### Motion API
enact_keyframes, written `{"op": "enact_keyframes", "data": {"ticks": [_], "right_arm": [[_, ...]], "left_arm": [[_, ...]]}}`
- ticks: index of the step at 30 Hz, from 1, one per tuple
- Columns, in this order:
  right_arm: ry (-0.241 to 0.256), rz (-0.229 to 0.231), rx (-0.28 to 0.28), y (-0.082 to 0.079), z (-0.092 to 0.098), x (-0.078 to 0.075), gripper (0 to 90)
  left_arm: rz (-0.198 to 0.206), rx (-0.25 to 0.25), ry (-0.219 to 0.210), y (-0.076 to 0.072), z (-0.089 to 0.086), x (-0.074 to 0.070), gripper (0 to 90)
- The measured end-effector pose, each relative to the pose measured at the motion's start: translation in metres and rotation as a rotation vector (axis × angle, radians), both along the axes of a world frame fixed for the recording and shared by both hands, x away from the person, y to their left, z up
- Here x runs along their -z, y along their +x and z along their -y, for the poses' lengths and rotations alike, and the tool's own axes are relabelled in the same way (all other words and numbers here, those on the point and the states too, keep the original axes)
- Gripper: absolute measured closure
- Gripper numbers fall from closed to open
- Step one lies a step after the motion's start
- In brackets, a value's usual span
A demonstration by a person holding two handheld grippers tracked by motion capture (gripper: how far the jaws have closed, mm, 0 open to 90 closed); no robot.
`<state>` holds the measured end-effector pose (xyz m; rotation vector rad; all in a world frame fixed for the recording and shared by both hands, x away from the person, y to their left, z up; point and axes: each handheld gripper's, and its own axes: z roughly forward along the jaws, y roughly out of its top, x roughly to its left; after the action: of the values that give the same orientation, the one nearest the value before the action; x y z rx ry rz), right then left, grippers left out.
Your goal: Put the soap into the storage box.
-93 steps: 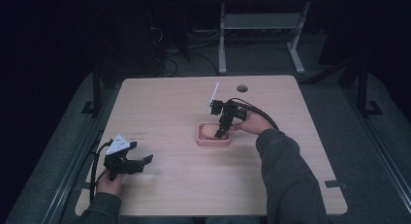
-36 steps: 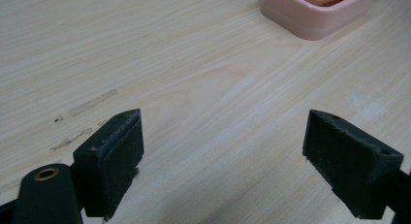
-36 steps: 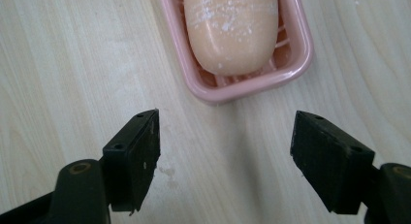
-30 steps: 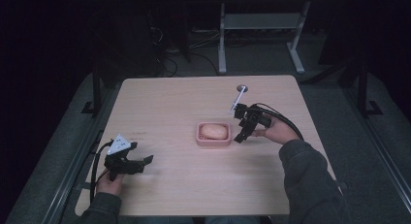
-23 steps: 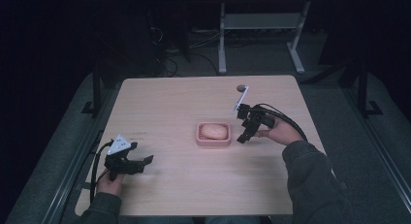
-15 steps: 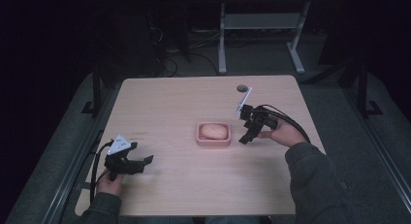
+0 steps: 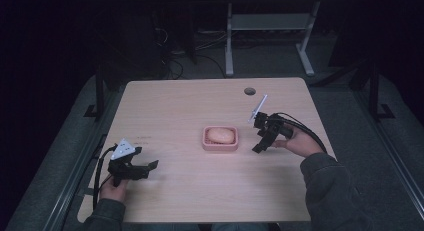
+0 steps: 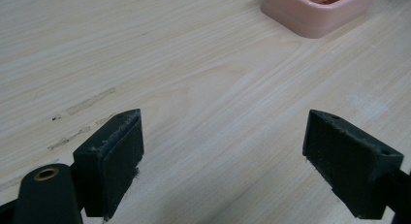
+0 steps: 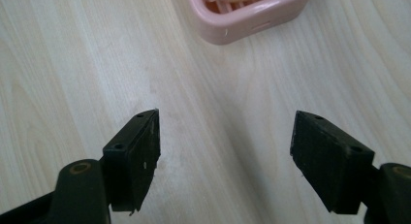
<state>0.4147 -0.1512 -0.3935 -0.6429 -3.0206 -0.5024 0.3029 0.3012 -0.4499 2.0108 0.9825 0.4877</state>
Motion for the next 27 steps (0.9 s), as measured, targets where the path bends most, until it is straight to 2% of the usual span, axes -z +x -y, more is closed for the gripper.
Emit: {"op": "enact_keyframes", "data": {"ticks": [19,27], "right_arm": [[0.024,0.019,0.024,-0.024,0.023,0.010,25.7],[0.032,0.011,0.048,-0.036,0.033,0.017,25.5]], "left_arm": [[-0.005,-0.002,-0.005,0.000,0.002,0.001,14.3],[-0.004,-0.001,0.003,0.000,0.002,0.002,14.3]]}}
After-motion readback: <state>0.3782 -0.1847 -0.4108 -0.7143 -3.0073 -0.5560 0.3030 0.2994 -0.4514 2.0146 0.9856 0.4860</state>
